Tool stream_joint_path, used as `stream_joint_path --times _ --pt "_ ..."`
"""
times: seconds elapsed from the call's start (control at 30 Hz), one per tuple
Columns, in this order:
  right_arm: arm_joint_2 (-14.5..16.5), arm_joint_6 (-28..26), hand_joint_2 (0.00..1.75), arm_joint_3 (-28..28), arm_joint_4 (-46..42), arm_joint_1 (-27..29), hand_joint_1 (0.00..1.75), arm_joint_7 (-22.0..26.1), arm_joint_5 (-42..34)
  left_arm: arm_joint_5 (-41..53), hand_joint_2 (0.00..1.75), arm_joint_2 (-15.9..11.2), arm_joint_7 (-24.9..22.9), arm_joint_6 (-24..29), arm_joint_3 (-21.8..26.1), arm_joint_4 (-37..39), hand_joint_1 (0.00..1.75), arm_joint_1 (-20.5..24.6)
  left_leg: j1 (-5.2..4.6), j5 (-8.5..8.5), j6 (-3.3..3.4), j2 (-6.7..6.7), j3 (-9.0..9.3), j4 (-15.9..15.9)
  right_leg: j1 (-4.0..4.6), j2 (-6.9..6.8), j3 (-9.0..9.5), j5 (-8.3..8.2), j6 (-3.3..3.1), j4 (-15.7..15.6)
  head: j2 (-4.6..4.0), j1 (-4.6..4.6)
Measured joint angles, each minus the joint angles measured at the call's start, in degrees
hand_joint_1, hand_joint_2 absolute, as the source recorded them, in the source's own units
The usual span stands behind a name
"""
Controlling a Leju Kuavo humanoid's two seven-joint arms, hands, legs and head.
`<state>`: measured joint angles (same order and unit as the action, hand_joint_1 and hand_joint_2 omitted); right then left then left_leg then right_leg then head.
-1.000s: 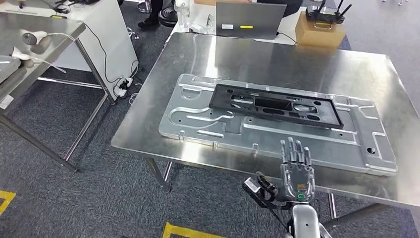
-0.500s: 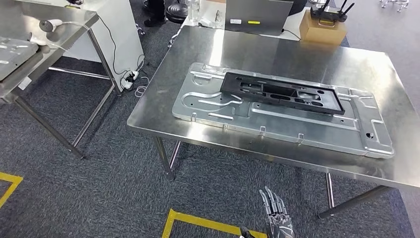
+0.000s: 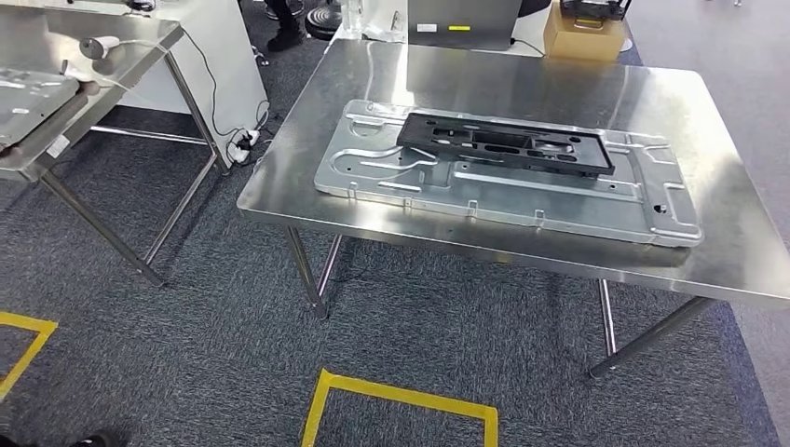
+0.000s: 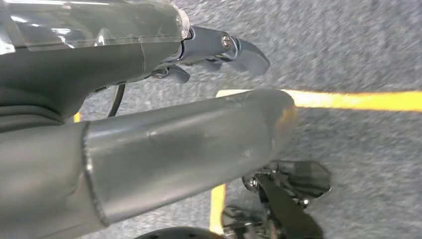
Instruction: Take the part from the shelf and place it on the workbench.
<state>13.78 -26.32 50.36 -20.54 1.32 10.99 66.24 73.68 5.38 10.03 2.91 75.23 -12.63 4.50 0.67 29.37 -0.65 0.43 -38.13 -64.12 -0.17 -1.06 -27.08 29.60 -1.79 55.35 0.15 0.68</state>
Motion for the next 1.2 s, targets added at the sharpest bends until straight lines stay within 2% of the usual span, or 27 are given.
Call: stream_joint_path --times 0.03,0.07,0.1,0.13,0.17,0.2,0.27,0.3,0.33,0.4,0.43,0.5,0.57,0.6,0.63,0.67,0.73,0.77,0.83,0.9,0.97,1.03,1.07,1.1,1.13,1.17,1.2 --pt "0.0 2.1 0.00 1.1 1.2 -0.2 0.00 -2.7 -0.1 0.1 0.00 0.0 0.1 -0.1 0.0 0.0 0.00 -0.1 0.06 2.62 -0.24 -0.04 -0.88 -3.6 0.06 -0.33 -0.81 -0.58 -0.17 0.1 0.00 -0.01" --pt "0.0 3.7 0.00 2.0 2.2 -0.3 0.00 -4.7 -0.2 0.1 0.00 0.0 0.1 -0.1 0.0 0.0 0.00 -0.1 0.11 3.99 -0.50 -0.04 -1.54 -7.1 0.12 -0.71 -1.67 -1.13 -0.17 0.2 0.00 -0.01" --pt "0.0 4.8 0.00 2.7 3.0 -0.5 0.00 -5.9 -0.2 0.2 0.00 -0.1 0.1 -0.1 0.0 0.0 0.00 -0.1 0.13 3.84 -0.70 -0.03 -1.69 -9.5 0.15 -1.13 -2.55 -1.60 -0.12 0.5 0.00 -0.01" --pt "0.0 5.7 0.00 3.2 3.8 -0.8 0.00 -7.0 -0.1 0.2 0.00 -0.1 0.1 -0.2 0.0 0.0 0.00 -0.2 0.14 2.47 -0.83 0.01 -1.00 -10.2 0.12 -1.56 -3.43 -1.98 0.00 0.8 0.00 -0.02" --pt "0.1 6.8 0.00 3.6 4.4 -1.0 0.00 -8.5 0.3 0.2 0.00 -0.2 0.1 -0.2 0.0 0.0 0.00 -0.2 0.16 0.63 -0.87 0.20 0.77 -8.7 0.07 -2.02 -4.26 -2.26 0.14 1.3 0.00 -0.02" --pt "0.1 8.1 0.00 3.8 5.0 -1.3 0.00 -10.7 0.9 0.3 0.00 -0.3 0.1 -0.3 0.0 0.0 0.00 -0.1 0.17 -0.67 -0.86 0.89 3.50 -5.4 0.06 -2.47 -4.92 -2.43 0.30 1.9 0.00 -0.02" --pt "0.1 11.1 0.00 4.0 5.8 -1.8 0.00 -15.5 1.9 0.6 0.00 -0.4 0.0 -0.6 0.0 0.0 0.00 0.2 -0.13 -0.22 -0.43 2.82 9.10 2.8 0.27 -3.40 -5.82 -2.53 0.76 3.0 0.00 -0.02" --pt "0.1 12.2 0.00 4.1 6.1 -2.0 0.00 -17.1 2.1 0.6 0.00 -0.5 0.0 -0.7 0.0 0.0 0.00 0.4 -0.29 0.71 0.00 3.44 10.57 5.3 0.40 -3.90 -5.98 -2.58 1.03 3.4 0.00 0.00" --pt "0.2 12.8 0.00 4.2 6.4 -2.3 0.00 -18.1 2.1 0.7 0.00 -0.6 0.0 -0.8 0.0 0.0 0.00 0.5 -0.46 1.40 0.54 3.45 11.01 6.5 0.46 -4.44 -6.07 -2.68 1.34 3.6 0.00 0.02" --pt "0.2 13.5 0.00 4.5 6.8 -2.7 0.00 -18.8 2.1 0.7 0.00 -0.7 -0.2 -0.8 0.0 0.0 0.00 0.3 -0.35 1.04 1.73 2.53 10.43 7.0 0.40 -4.95 -6.14 -2.75 2.06 3.9 0.00 0.03" --pt "0.2 13.9 0.00 4.7 6.9 -2.8 0.00 -18.8 2.0 0.8 0.00 -0.7 -0.3 -0.8 0.0 0.0 0.00 0.2 -0.24 0.61 2.26 2.09 10.08 7.1 0.29 -4.14 -6.54 -1.90 2.46 4.7 0.00 0.03" --pt "0.3 14.6 0.00 5.0 7.1 -2.9 0.00 -18.0 1.9 1.0 0.00 -0.8 -0.4 -0.9 0.0 0.0 0.00 0.1 -0.06 -0.34 3.04 1.20 9.15 7.3 -0.03 -1.32 -8.57 2.06 3.10 9.7 0.00 0.03" --pt "0.3 15.1 0.00 5.1 7.2 -2.9 0.00 -16.6 2.0 1.2 0.00 -0.9 -0.3 -0.9 0.0 0.0 0.00 0.1 -0.09 -1.11 3.28 0.10 8.16 7.2 -0.16 0.40 -11.33 6.35 3.33 17.1 0.00 0.04" --pt "0.3 15.3 0.00 5.1 7.2 -2.9 0.00 -16.0 2.1 1.3 0.00 -0.9 -0.3 -0.9 0.0 0.0 0.00 0.1 -0.11 -1.42 3.26 -0.54 7.81 7.1 -0.18 0.63 -11.87 7.05 3.33 19.2 0.00 0.04" --pt "0.3 15.4 0.00 5.1 7.2 -3.0 0.00 -15.5 2.1 1.3 0.00 -1.0 -0.2 -1.0 0.0 0.0 0.00 0.0 -0.12 -1.67 3.17 -1.26 7.58 7.0 -0.18 0.76 -11.32 6.54 3.27 19.1 0.00 0.04" --pt "0.3 15.4 0.00 5.1 7.2 -3.0 0.00 -15.1 2.2 1.3 0.00 -1.0 -0.2 -1.0 0.0 0.0 0.00 0.0 -0.13 -1.84 3.05 -1.96 7.48 6.9 -0.18 1.00 -9.62 4.97 3.14 16.6 0.00 0.04" --pt "0.3 15.4 0.00 5.2 7.3 -3.0 0.00 -14.3 2.5 1.3 0.00 -1.0 0.0 -1.1 0.0 0.0 0.00 -0.1 -0.18 -2.05 2.76 -3.25 7.33 6.8 -0.18 2.81 -4.85 1.34 2.56 8.5 0.00 0.04" --pt "0.3 15.4 0.00 5.2 7.3 -3.0 0.00 -14.1 2.7 1.3 0.00 -1.0 0.1 -1.1 0.0 0.0 0.00 0.0 -0.23 -2.16 2.54 -3.84 7.13 6.6 -0.17 3.83 -3.18 0.39 2.27 5.1 0.00 0.04" --pt "0.3 15.7 0.00 5.1 7.4 -3.1 0.00 -13.8 3.1 1.2 0.00 -1.1 0.2 -1.1 0.0 0.0 0.00 0.1 -0.18 -2.50 1.89 -4.86 6.54 6.4 -0.05 4.80 -2.11 0.22 1.84 2.4 0.00 0.03" --pt "0.3 16.0 0.00 5.1 7.4 -3.3 0.00 -13.9 3.2 1.2 0.00 -1.2 0.2 -1.1 0.0 0.0 0.00 -0.1 -0.07 -2.72 1.19 -5.51 6.03 6.3 -0.19 3.70 -2.11 -0.10 1.34 2.0 0.00 0.03" --pt "0.3 16.1 0.00 5.2 7.5 -3.3 0.00 -13.9 3.3 1.1 0.00 -1.4 0.3 -1.1 0.0 0.0 0.00 -0.2 -0.09 -1.05 0.60 -3.85 4.88 4.1 -0.44 2.38 -2.07 -0.57 0.54 1.4 0.00 0.01" --pt "0.3 16.1 0.00 5.2 7.6 -3.2 0.00 -13.9 3.4 1.1 0.00 -1.5 0.3 -1.1 0.0 0.0 0.00 -0.1 0.03 2.92 -0.01 -1.60 1.94 -2.5 -0.35 0.90 -2.28 -0.76 0.09 1.2 0.00 -0.02" --pt "0.3 16.1 0.00 5.2 7.6 -3.2 0.00 -13.9 3.4 1.1 0.00 -1.5 0.3 -1.1 0.0 0.0 0.00 0.0 0.10 4.72 -0.32 -1.17 0.22 -6.5 -0.27 0.09 -2.49 -0.76 0.01 1.3 0.00 -0.01" --pt "0.3 16.1 0.00 5.2 7.7 -3.1 0.00 -13.9 3.4 1.1 0.00 -1.5 0.3 -1.1 0.0 0.0 0.00 0.0 0.17 5.64 -0.56 -0.97 -0.91 -9.2 -0.22 -0.65 -2.67 -0.74 0.01 1.5 0.00 -0.02" --pt "0.3 16.1 0.00 5.2 7.7 -3.2 0.00 -13.9 3.4 1.1 0.00 -1.5 0.3 -1.1 0.0 0.0 0.00 -0.1 0.22 5.47 -0.71 -0.81 -1.06 -10.0 -0.19 -1.37 -2.81 -0.70 0.02 1.7 0.00 -0.01" --pt "0.3 16.1 0.00 5.2 7.7 -3.2 0.00 -13.9 3.4 1.1 0.00 -1.6 0.3 -1.1 0.0 0.0 0.00 -0.2 0.27 4.27 -0.77 -0.58 -0.04 -8.5 -0.18 -2.01 -2.90 -0.64 0.06 1.8 0.00 -0.02" --pt "0.3 16.1 0.00 5.2 7.8 -3.2 0.00 -14.0 3.5 1.1 0.00 -1.6 0.3 -1.1 0.0 0.0 0.00 -0.3 0.30 2.39 -0.74 -0.01 2.02 -4.9 -0.18 -2.61 -2.91 -0.54 0.17 2.0 0.00 -0.02"
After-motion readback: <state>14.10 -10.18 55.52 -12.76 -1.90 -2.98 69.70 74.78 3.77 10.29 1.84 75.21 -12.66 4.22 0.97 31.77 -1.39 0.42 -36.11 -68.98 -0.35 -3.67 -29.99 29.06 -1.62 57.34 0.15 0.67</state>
